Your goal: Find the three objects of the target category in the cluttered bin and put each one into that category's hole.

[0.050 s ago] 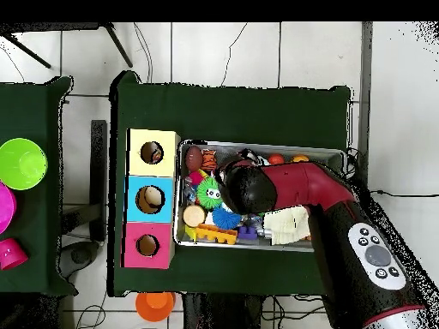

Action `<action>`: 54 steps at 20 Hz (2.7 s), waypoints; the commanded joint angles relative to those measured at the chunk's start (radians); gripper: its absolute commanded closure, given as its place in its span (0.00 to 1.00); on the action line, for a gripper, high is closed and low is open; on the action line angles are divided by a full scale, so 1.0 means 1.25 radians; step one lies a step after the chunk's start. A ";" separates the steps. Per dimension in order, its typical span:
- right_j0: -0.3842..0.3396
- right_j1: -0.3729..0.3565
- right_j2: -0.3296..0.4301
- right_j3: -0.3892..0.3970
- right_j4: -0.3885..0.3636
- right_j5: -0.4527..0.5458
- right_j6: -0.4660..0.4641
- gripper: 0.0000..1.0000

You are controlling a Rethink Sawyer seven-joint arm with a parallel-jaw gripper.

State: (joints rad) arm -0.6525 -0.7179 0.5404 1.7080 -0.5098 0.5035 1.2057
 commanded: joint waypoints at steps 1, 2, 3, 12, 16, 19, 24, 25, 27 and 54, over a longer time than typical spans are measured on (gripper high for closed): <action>0.036 0.073 -0.030 -0.030 -0.059 -0.044 0.055 0.00; 0.041 0.087 -0.036 -0.042 -0.066 -0.044 0.052 0.00; 0.043 0.097 -0.040 -0.046 -0.068 -0.045 0.052 0.00; 0.063 0.153 -0.069 -0.107 -0.114 -0.073 0.051 0.00; 0.079 0.141 -0.094 -0.125 -0.142 -0.101 0.071 0.00; 0.090 0.133 -0.112 -0.134 -0.153 -0.115 0.083 0.00; 0.087 0.155 -0.110 -0.149 -0.146 -0.090 0.053 0.00; 0.086 0.163 -0.110 -0.152 -0.145 -0.083 0.045 0.00; 0.082 0.183 -0.106 -0.159 -0.142 -0.069 0.030 0.00; 0.127 0.313 -0.158 -0.244 -0.158 0.048 -0.050 0.00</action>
State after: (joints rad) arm -0.5111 -0.3925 0.4012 1.4629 -0.6302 0.4124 1.2057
